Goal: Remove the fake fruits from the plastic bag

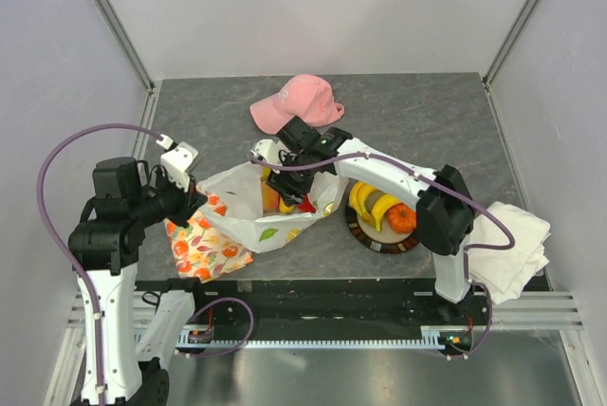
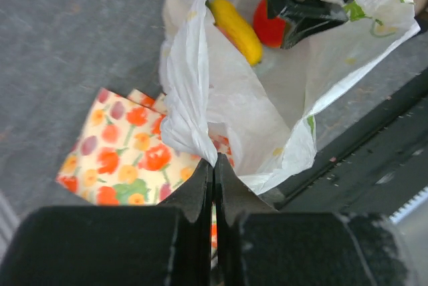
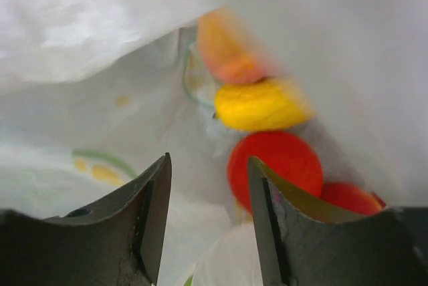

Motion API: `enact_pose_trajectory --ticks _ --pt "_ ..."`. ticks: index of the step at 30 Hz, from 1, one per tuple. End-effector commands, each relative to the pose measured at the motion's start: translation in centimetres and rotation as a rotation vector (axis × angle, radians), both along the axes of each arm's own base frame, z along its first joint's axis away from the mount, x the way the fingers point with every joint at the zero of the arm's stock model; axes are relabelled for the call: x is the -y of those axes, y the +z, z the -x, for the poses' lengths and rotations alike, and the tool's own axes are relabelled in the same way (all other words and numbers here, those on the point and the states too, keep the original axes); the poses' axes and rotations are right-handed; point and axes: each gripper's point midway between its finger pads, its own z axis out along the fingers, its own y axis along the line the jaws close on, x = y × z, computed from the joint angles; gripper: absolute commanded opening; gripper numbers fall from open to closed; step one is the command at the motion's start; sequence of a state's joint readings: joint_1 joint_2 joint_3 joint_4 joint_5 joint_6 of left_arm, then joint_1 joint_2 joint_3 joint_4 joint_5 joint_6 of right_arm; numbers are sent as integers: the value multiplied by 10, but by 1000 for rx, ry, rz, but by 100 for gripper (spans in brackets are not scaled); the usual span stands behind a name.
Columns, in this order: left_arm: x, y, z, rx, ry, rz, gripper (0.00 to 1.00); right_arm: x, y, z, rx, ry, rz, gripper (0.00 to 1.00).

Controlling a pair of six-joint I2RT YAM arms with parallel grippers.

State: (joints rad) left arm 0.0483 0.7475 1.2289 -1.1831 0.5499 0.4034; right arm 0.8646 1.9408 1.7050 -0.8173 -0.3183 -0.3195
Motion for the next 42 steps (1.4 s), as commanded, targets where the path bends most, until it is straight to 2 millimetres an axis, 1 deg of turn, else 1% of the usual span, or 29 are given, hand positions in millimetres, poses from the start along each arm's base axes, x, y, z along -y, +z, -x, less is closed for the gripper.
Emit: enact_pose_trajectory --ticks 1,2,3,5,6,7,8,9,10,11,12,14,18,21,25,26,28,29,30,31,33,34,35,36,38,39,40,41,42 --pt "-23 28 -3 164 24 -169 2 -37 -3 -31 14 -114 -95 58" --pt "-24 25 -1 144 25 -174 2 -40 -5 -40 36 -143 -94 58" --pt "-24 24 0 136 18 -179 2 -45 -11 -47 40 -163 -89 60" --pt "-22 18 5 95 0 -170 2 -52 -12 -57 34 -216 -105 61" --pt "-20 16 6 87 -5 -166 2 -59 -14 -63 27 -230 -120 64" --pt "-19 14 6 80 -11 -161 2 -62 -13 -67 21 -263 -131 66" --pt "-17 14 7 79 -19 -152 2 -68 -6 -75 33 -287 -158 68" --pt "-16 14 7 78 -24 -149 1 -71 -11 -79 28 -302 -154 73" --pt "-15 13 7 74 -29 -145 2 -74 -11 -83 26 -326 -161 82" --pt "-14 12 8 71 -39 -138 2 -79 -4 -90 44 -337 -178 89" --pt "-13 11 8 66 -45 -136 2 -79 -10 -94 37 -370 -168 98" --pt "-10 9 7 57 -62 -130 2 -79 -5 -105 61 -422 -172 98" --pt "-7 10 5 59 -83 -121 2 -74 -20 -120 41 -527 -152 98" --pt "-6 12 1 58 -85 -111 2 -78 -36 -119 -7 -550 -144 98" --pt "-3 15 -1 59 -86 -91 2 -75 -59 -119 -27 -591 -104 98" --pt "-3 14 -1 54 -85 -86 1 -73 -65 -121 -20 -604 -90 97" --pt "-2 14 -2 51 -81 -78 2 -76 -66 -124 -11 -595 -99 90" --pt "-1 15 -2 54 -82 -73 2 -78 -65 -123 -14 -582 -105 80" --pt "0 14 -3 49 -84 -67 2 -80 -63 -123 -4 -559 -112 73" --pt "1 15 -5 53 -84 -58 2 -82 -55 -125 7 -543 -127 62" --pt "1 13 -8 53 -80 -51 2 -81 -39 -128 42 -509 -144 55" --pt "2 15 -12 66 -77 -46 2 -77 -17 -131 63 -501 -176 49" --pt "3 12 -14 62 -82 -40 1 -75 -5 -131 68 -487 -196 48" --pt "3 12 -17 67 -87 -37 2 -66 22 -134 93 -481 -230 47" --pt "5 11 -25 89 -95 -33 2 -61 49 -128 74 -432 -282 45" --pt "6 12 -28 94 -95 -23 1 -54 58 -123 56 -406 -296 45" --pt "6 13 -32 102 -91 -19 2 -49 85 -116 71 -370 -339 45" --pt "6 17 -40 130 -86 -18 2 -45 95 -110 79 -331 -349 45" --pt "7 17 -45 125 -85 -8 2 -41 98 -97 39 -284 -358 45"
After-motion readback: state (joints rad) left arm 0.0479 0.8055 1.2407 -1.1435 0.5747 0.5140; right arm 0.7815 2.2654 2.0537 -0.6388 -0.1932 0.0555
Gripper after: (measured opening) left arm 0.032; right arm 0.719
